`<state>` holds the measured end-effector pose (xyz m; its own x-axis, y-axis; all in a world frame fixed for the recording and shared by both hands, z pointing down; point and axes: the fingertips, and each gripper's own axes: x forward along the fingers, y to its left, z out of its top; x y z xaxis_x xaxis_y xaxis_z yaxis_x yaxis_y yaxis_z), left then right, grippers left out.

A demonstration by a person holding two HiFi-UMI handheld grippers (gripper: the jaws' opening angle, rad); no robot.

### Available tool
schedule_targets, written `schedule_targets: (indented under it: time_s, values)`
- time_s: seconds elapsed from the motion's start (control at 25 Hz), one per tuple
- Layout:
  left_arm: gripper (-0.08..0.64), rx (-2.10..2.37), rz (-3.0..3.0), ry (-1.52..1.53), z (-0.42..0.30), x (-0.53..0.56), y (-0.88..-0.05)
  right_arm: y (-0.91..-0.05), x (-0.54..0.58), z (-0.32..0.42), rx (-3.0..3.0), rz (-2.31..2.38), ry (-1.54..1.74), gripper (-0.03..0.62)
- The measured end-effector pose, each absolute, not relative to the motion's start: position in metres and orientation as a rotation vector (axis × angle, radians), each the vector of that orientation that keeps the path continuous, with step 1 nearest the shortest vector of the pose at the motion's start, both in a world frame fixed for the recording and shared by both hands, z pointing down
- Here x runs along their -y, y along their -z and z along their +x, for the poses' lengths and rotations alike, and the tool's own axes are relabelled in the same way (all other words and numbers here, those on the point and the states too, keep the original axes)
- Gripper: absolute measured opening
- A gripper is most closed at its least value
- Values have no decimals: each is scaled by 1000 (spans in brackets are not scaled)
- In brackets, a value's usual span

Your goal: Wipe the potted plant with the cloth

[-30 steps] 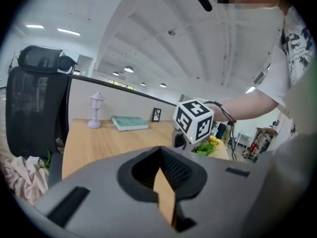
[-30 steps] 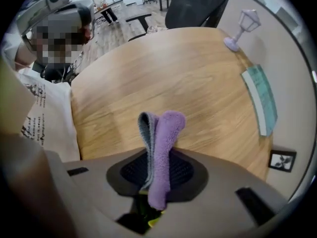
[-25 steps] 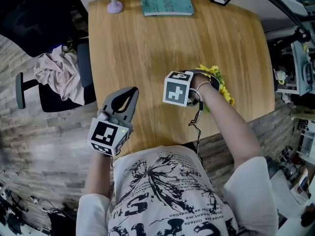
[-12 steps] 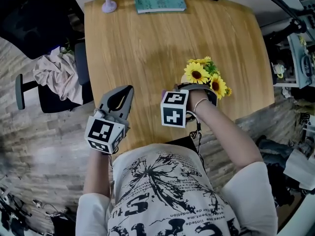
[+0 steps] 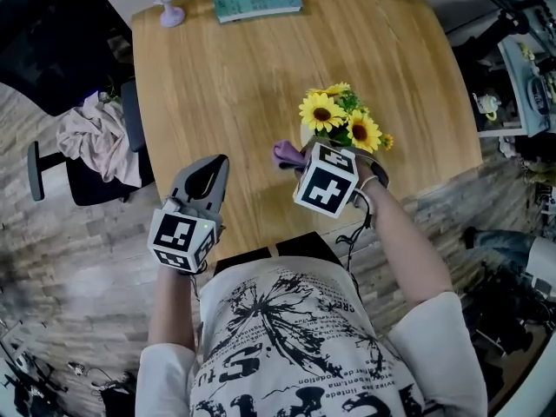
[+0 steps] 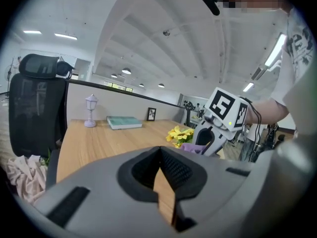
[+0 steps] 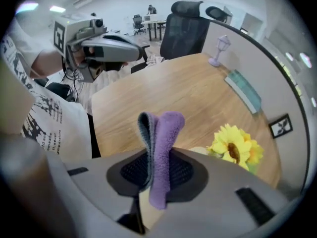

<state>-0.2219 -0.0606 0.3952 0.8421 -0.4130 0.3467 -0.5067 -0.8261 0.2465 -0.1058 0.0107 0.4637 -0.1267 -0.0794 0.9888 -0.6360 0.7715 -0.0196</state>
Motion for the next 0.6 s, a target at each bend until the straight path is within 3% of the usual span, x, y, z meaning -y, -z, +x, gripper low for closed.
schedule_targets:
  time_s: [0.28, 0.36, 0.44, 0.48, 0.6]
  values:
    - [16, 580, 2689, -443, -176, 37, -411, -453, -52, -77, 1790, 784, -771, 80]
    - [128, 456, 2715, -469, -151, 27, -423, -459, -71, -60, 1810, 821, -862, 80]
    - [329, 330, 2763, -519, -124, 17, -437, -466, -89, -42, 1812, 836, -947, 80]
    - [394, 279, 2792, -545, -112, 13, -444, -470, -97, -33, 1807, 845, -979, 80]
    - [535, 152, 2867, -602, -79, 9, -459, -480, -113, -2, 1769, 899, -1033, 80]
